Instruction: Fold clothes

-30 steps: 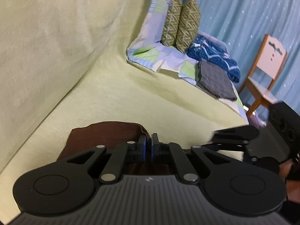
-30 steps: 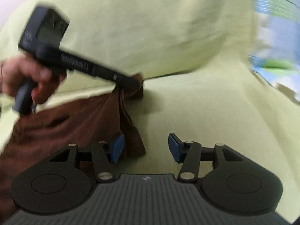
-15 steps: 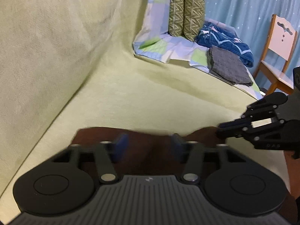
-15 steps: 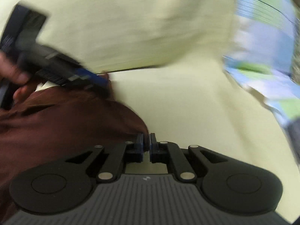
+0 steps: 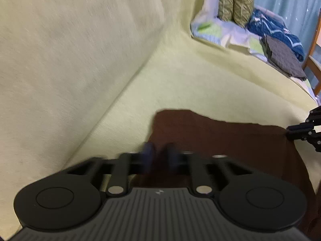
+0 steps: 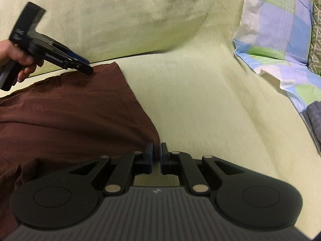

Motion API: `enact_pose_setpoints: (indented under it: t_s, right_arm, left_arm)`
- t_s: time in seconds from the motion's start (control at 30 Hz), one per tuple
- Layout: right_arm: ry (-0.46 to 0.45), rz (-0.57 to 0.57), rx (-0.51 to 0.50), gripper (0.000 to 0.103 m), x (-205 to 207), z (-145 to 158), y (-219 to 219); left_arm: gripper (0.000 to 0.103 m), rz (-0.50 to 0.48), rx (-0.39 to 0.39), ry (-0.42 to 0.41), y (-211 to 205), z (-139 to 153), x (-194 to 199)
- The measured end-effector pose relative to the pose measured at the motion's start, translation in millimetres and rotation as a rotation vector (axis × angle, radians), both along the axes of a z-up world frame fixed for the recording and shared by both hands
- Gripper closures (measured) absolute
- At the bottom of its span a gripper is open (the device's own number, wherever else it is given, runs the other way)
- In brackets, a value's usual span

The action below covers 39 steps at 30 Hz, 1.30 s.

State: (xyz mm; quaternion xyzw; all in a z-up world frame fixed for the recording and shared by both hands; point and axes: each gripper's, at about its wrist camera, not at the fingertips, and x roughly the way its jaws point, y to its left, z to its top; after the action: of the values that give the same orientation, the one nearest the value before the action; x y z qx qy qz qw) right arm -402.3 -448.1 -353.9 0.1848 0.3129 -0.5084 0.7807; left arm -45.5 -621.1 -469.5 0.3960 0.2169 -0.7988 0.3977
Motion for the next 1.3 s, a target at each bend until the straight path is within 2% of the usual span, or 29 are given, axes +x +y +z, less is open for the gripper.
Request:
enact_pose_setpoints:
  t_s: [0.03,0.07,0.13,0.2,0.33,0.37,0.43,0.47,0.53,0.6,0.77,0.93,1.07,1.17,1.2,1.23,1.27,1.3]
  right_arm:
    - [0.001,0.0,-0.001,0.098,-1,-1,0]
    - [0.003,0.002,-0.003,0.098,-1,-1,0]
    - [0.003,0.0,-0.008,0.098,-1,-2,-1]
    - [0.0,-0.007,-0.039,0.098,0,0,-1]
    - [0.009,0.01,-0.065,0.098,14,0,-10]
    - [0.013,0.017,-0.054,0.095,17,-2,-14]
    - [0.008,0.008,-0.051,0.094,17,-2,-18]
    - [-0.01,-0.01,-0.056,0.089,15,1,-19]
    - [-0.059,-0.043,-0.074,0.08,8,12,-14]
    - [-0.08,-0.075,-0.099,0.077,3,23,-3]
    - [-0.104,-0.093,-0.083,0.068,0,39,30]
    - [-0.091,-0.002,-0.048,0.067,19,43,48]
    - [-0.033,0.125,-0.039,0.061,61,47,44]
    - [-0.011,0.202,-0.034,0.06,99,49,37]
    - [-0.005,0.215,-0.034,0.06,107,48,36]
    - [0.004,0.231,-0.033,0.06,117,47,34]
    - [0.018,0.254,-0.029,0.06,133,46,31]
    - [0.025,0.264,-0.026,0.06,140,44,31]
  left_arm:
    - [0.103,-0.016,-0.019,-0.01,1,-1,-3]
    - [0.103,-0.018,-0.029,-0.013,1,-2,-4]
    - [0.103,0.019,-0.13,-0.052,1,2,-8]
    - [0.103,0.052,-0.191,-0.082,-1,2,-11]
    - [0.103,0.054,-0.19,-0.139,-4,-9,-19]
    - [0.097,0.062,-0.197,-0.14,-1,-8,-18]
    - [0.096,0.08,-0.209,-0.124,4,-2,-13]
    - [0.089,0.098,-0.215,-0.08,13,8,-3]
    - [0.072,0.11,-0.223,-0.055,25,17,5]
    - [0.07,0.113,-0.228,-0.03,49,30,25]
    - [0.069,0.18,-0.168,-0.055,102,43,90]
    - [0.069,0.252,-0.08,-0.085,157,35,169]
    - [0.069,0.271,-0.004,-0.04,189,21,214]
    - [0.071,0.278,0.05,0.026,204,8,239]
    - [0.074,0.288,0.065,0.075,205,6,245]
    - [0.086,0.299,0.081,0.129,205,3,252]
    - [0.102,0.294,0.086,0.148,205,3,254]
    - [0.103,0.276,0.092,0.175,205,3,254]
